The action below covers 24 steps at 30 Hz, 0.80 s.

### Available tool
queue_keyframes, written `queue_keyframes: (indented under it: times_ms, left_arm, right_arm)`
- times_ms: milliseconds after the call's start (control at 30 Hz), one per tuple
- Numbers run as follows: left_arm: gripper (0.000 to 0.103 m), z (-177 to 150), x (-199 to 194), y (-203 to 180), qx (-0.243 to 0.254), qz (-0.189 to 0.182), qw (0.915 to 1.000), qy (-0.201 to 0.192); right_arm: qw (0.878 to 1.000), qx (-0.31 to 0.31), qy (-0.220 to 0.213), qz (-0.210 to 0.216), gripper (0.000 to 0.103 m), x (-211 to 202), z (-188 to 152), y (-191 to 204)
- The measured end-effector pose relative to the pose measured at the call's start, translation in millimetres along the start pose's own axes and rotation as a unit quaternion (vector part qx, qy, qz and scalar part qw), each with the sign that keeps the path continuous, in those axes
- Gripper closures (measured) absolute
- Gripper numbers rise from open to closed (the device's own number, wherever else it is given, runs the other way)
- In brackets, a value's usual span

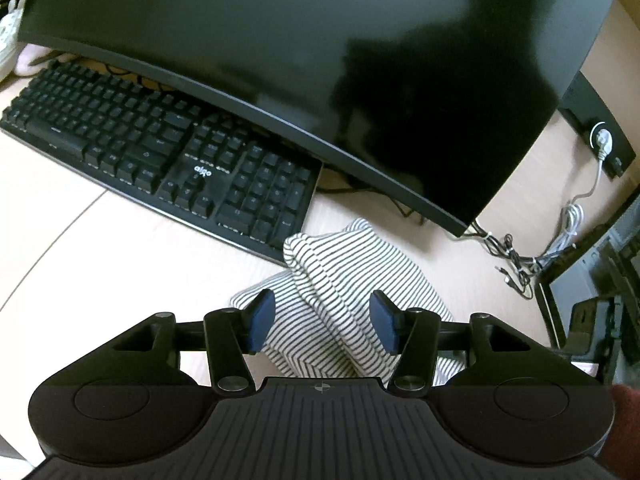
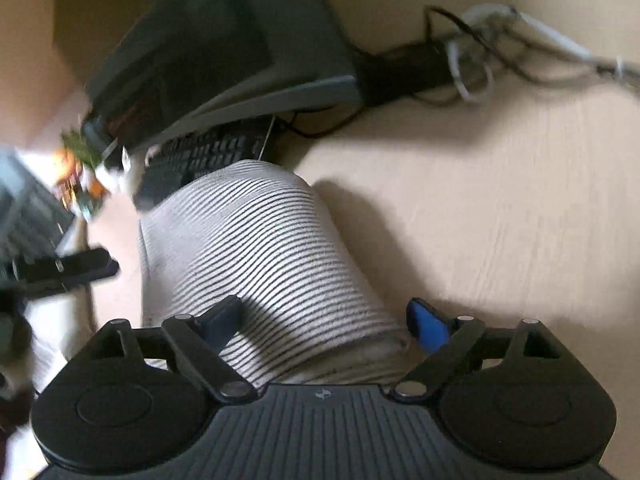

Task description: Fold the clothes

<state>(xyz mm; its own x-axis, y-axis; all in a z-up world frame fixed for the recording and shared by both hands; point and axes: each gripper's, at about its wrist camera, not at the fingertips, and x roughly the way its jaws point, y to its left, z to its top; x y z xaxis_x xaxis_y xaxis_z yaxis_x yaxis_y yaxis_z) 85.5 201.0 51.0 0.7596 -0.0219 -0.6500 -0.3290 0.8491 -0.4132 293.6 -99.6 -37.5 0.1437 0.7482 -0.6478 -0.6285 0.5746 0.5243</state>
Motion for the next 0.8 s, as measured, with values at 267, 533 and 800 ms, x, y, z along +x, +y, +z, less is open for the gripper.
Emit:
queue_keyframes:
  times_ms: [267, 533, 800]
  left_arm:
    - [0.034, -3, 9, 6, -0.039, -0.082, 0.9954, 0.031]
    - [0.043, -21, 50, 2, -0.052, -0.081, 0.9914, 0.089]
    - [0.04, -20, 59, -5, -0.038, -0.092, 0.9904, 0.097]
  right_arm:
    - [0.972, -0.218, -0.035, -0.084, 0.035, -20, -24, 86]
    - [0.936, -0.322, -0.028, -0.141, 0.033, -11, -55, 135]
    - [0.935, -0.321, -0.02, -0.153, 0.033, -1, -52, 147]
